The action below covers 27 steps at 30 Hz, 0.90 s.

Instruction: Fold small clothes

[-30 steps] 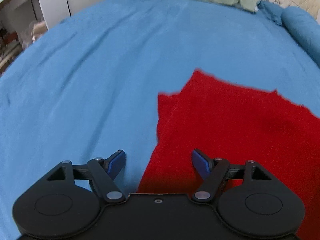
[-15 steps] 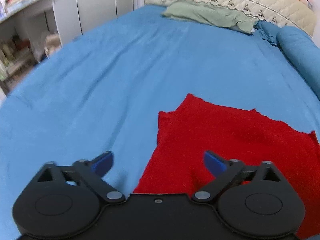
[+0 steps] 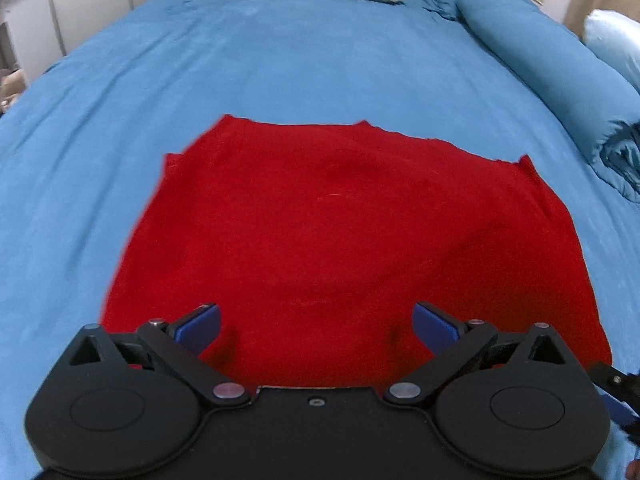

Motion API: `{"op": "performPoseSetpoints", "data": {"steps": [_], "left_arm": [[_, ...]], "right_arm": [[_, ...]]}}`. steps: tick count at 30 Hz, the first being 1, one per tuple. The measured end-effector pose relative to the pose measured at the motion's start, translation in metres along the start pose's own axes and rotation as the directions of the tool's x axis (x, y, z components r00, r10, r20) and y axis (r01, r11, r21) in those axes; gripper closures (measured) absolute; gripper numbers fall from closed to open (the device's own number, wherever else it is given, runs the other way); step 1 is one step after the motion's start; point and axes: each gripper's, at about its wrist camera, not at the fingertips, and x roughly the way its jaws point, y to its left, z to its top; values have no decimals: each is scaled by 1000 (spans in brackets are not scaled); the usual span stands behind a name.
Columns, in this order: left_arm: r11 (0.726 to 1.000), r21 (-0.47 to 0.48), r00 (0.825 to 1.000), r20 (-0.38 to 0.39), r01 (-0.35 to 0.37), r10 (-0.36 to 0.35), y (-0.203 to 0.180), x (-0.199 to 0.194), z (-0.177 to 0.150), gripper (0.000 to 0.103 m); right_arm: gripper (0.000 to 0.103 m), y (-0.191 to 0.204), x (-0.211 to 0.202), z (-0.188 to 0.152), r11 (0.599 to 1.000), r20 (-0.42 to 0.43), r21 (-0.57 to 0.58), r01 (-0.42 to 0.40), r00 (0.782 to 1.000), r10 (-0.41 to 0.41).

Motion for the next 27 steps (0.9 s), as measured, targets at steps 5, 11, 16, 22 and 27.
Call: {"op": "performPoseSetpoints", "data": {"steps": [5, 11, 16, 22, 27], "left_arm": [[1000, 29, 1000, 24, -11, 10, -15, 30, 16, 7], [1000, 30, 1000, 21, -8, 7, -19, 65, 27, 9], [996, 89, 999, -51, -6, 11, -17, 78, 36, 10], [997, 58, 998, 35, -59, 57, 48, 19, 44, 12], [991, -47, 991, 41, -124, 126, 133, -20, 22, 9]], "right_arm": [[32, -23, 27, 5, 969, 61, 233, -85, 995, 72], [71, -17, 36, 20, 956, 83, 278, -95, 994, 74], [73, 32, 15, 34, 980, 138, 147, -135, 984, 115], [75, 152, -2, 42, 945, 134, -165, -283, 942, 306], [77, 265, 0, -7, 731, -73, -493, -472, 859, 506]]}}
